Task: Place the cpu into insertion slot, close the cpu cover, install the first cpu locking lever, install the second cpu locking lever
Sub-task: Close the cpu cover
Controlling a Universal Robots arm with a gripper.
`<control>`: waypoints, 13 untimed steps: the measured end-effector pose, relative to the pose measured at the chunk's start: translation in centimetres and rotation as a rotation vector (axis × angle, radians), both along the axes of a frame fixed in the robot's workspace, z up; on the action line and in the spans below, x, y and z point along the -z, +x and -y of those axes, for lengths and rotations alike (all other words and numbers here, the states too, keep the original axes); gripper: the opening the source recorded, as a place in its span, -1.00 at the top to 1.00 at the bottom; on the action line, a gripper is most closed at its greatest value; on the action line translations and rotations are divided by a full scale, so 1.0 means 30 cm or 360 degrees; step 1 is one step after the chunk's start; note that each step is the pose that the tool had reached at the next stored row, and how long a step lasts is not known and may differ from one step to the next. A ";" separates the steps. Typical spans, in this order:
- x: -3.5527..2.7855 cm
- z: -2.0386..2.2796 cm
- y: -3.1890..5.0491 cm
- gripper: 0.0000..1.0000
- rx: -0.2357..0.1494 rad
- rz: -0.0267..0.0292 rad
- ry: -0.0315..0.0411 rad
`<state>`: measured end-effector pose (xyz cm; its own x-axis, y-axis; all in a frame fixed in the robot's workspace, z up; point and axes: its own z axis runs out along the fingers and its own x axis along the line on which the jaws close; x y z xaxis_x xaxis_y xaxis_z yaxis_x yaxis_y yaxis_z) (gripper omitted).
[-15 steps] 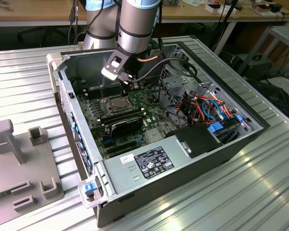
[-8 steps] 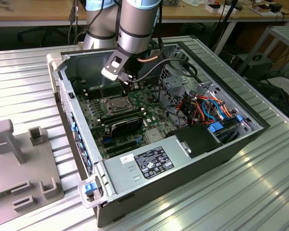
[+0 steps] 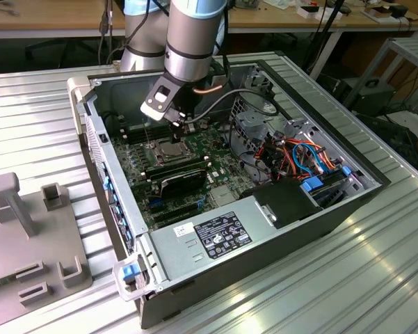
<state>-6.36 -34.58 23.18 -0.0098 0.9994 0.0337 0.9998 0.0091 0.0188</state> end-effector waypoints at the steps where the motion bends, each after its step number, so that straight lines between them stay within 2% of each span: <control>1: 0.004 0.000 -0.008 0.79 0.0000 0.00002 0.0000; 3: 0.011 -0.005 -0.045 0.79 0.0000 0.00000 0.0000; 6: 0.024 -0.008 -0.066 0.79 0.0000 0.00001 0.0000; 9: 0.038 -0.009 -0.076 0.79 0.0000 -0.00001 0.0000; 13: 0.068 -0.009 -0.081 0.79 0.0000 -0.00001 0.0000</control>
<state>-8.79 -34.32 21.15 -0.0097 0.9994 0.0337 0.9998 0.0091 0.0187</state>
